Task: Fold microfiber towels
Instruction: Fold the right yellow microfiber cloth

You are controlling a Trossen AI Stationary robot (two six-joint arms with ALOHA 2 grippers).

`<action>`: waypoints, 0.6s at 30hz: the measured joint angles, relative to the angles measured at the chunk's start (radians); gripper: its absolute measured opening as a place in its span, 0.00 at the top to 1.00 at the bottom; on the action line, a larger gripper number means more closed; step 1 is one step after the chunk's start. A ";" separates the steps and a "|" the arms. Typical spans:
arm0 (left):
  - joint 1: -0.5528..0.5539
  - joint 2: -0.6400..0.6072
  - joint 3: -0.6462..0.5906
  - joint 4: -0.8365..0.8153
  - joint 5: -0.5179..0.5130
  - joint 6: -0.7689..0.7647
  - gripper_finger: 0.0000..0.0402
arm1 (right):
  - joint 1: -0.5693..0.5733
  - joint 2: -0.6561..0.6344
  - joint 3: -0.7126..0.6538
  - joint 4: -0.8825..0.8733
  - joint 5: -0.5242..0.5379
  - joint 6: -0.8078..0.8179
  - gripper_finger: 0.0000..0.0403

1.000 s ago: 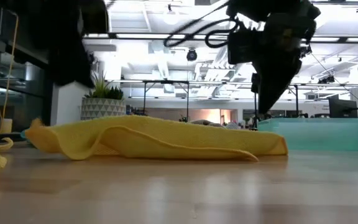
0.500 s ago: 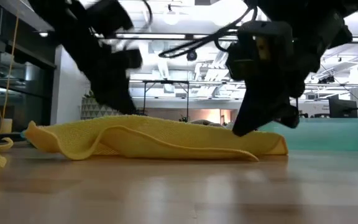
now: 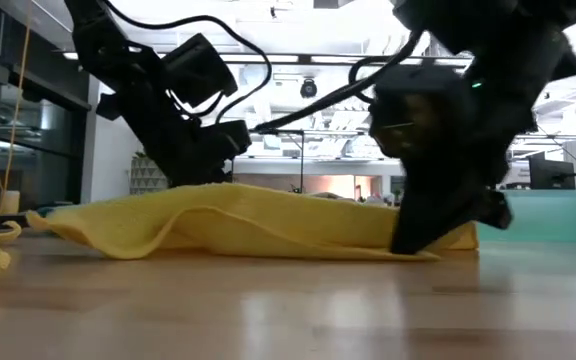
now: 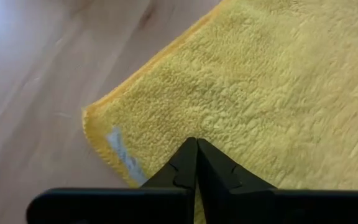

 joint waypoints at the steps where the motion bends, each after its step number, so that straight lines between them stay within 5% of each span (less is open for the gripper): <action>1: 0.005 -0.011 -0.001 -0.028 -0.019 -0.007 0.99 | 0.009 -0.005 0.003 -0.024 -0.025 -0.007 1.00; 8: 0.049 -0.098 -0.011 -0.176 -0.164 -0.124 1.00 | 0.064 -0.079 -0.001 -0.254 -0.097 -0.011 1.00; 18: 0.058 -0.163 -0.013 -0.219 -0.159 -0.119 1.00 | 0.086 -0.177 -0.006 -0.340 -0.118 -0.016 1.00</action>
